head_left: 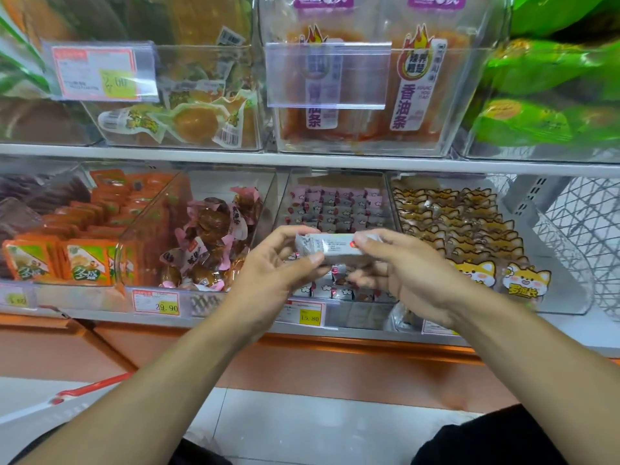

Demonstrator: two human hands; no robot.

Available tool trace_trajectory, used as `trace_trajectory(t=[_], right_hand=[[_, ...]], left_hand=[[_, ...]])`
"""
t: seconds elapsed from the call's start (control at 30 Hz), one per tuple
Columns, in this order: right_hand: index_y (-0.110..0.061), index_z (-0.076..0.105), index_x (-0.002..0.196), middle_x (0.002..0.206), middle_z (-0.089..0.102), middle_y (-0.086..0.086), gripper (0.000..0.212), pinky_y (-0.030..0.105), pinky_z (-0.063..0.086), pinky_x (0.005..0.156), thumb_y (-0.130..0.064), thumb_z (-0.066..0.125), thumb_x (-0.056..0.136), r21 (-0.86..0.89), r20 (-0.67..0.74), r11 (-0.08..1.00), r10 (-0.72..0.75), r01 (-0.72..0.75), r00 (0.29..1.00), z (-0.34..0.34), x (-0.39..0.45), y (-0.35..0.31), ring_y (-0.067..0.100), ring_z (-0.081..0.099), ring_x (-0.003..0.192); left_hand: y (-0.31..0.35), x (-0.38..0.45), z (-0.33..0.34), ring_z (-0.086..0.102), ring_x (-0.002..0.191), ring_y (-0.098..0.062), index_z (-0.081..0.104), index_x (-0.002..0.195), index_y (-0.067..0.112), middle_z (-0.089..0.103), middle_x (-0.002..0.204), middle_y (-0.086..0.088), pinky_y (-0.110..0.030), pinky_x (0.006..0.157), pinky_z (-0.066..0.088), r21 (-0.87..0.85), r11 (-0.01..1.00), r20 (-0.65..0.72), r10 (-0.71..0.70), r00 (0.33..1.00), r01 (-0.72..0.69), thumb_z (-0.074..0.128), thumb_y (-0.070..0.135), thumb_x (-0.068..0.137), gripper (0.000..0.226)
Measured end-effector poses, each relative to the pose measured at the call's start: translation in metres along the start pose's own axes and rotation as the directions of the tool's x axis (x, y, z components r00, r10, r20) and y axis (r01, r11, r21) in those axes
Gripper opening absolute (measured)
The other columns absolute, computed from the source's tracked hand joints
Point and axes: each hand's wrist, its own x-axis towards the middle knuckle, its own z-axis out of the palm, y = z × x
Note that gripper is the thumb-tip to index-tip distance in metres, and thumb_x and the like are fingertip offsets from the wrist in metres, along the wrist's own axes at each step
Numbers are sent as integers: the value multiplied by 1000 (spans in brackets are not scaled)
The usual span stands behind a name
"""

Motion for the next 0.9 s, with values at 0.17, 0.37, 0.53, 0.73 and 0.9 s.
trace_trajectory(t=[0.17, 0.37, 0.53, 0.73, 0.9], right_hand=[[-10, 65, 115, 103, 76, 8, 48, 23, 58, 77, -11, 80, 69, 46, -48, 985, -165, 167, 985, 2, 6, 1, 17, 73, 90], [-6, 59, 122, 112, 75, 15, 54, 33, 59, 91, -5, 78, 72, 161, -41, 983, -85, 91, 996, 4, 8, -2, 28, 72, 106], [-1, 54, 119, 108, 76, 18, 37, 26, 61, 79, 4, 69, 86, 207, -209, 967, -102, 146, 973, 2, 12, -8, 24, 76, 96], [-27, 58, 91, 83, 75, -18, 37, 14, 53, 72, -4, 83, 79, -373, -473, 823, -567, 429, 675, -17, 30, -26, -3, 71, 80], [-29, 57, 95, 93, 72, -10, 35, 38, 59, 85, -9, 82, 82, -593, -381, 727, -632, 346, 675, -24, 53, -19, 12, 71, 90]], left_hand=[[-2, 4, 5, 72, 106, -30, 62, 119, 6, 75, 112, -11, -31, 79, 62, -43, 999, -113, -28, 993, 23, 72, 13, 81, 40], [-3, 7, 1, 75, 97, -29, 65, 111, 10, 74, 112, -13, -30, 81, 61, 55, 998, -223, 26, 974, -13, 72, 0, 87, 27], [-6, 10, 7, 76, 91, -19, 66, 111, 19, 74, 112, -2, -31, 78, 62, 259, 965, -248, 102, 963, -36, 76, 3, 86, 31], [-15, 16, 10, 62, 110, 1, 65, 118, 23, 67, 118, 13, -19, 99, 49, 748, 657, -142, 294, 945, -92, 73, 14, 91, 29], [-27, 18, 14, 41, 129, -5, 58, 130, 28, 55, 135, 12, -15, 104, 25, 955, 258, 80, 257, 963, -149, 67, 30, 94, 38]])
